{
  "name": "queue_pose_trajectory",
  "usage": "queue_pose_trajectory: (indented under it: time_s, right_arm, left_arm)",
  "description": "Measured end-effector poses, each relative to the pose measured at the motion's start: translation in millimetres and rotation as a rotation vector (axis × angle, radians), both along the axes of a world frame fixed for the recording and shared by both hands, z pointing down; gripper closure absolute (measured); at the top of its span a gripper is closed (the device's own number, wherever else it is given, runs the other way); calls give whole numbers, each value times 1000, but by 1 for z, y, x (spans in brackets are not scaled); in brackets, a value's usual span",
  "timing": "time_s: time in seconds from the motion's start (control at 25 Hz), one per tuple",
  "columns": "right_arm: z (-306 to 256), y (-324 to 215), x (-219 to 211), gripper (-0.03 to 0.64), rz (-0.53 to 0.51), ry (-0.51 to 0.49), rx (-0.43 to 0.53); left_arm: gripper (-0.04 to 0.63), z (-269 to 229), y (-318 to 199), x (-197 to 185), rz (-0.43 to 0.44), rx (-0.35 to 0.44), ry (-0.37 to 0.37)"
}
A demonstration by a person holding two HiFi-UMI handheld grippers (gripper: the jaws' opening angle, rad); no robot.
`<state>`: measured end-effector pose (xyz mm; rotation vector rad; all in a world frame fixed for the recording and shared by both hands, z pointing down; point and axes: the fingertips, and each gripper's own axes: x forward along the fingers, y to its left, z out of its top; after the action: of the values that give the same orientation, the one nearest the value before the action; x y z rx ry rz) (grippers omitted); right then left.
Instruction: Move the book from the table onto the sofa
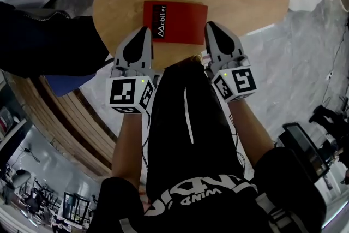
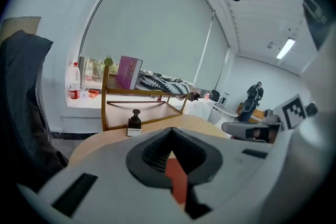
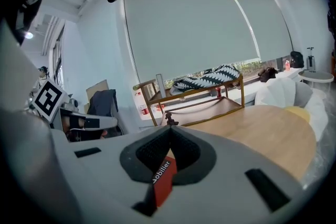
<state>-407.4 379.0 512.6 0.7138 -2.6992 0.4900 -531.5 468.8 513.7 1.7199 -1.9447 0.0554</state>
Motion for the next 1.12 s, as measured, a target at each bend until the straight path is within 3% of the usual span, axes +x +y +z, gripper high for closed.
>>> queue_pose_trajectory:
  time_s: [0.32,0.64,0.76,0.88,1.04,1.12]
  right_arm:
    - [36,3,0,618,-1,-1,-23]
    - [47,7,7,613,8,12,-56]
    - [50,10,5,524,4,7,-78]
    - [53,10,5,479,0,2,-93]
    - [56,11,3,356,-23,-20,-126]
    - [55,12,3,333,-38,-27,-136]
  left_arm:
    - [588,42,2,7,-1,-15,13]
    - [583,46,6,13,16,-19,44]
    - [547,48,4,12,24,-24,46]
    - [461,46,-2,13,37,-8,45]
    - [356,50,-12,20,64,-1,57]
    - [330,51,-14,23,69,-2,68]
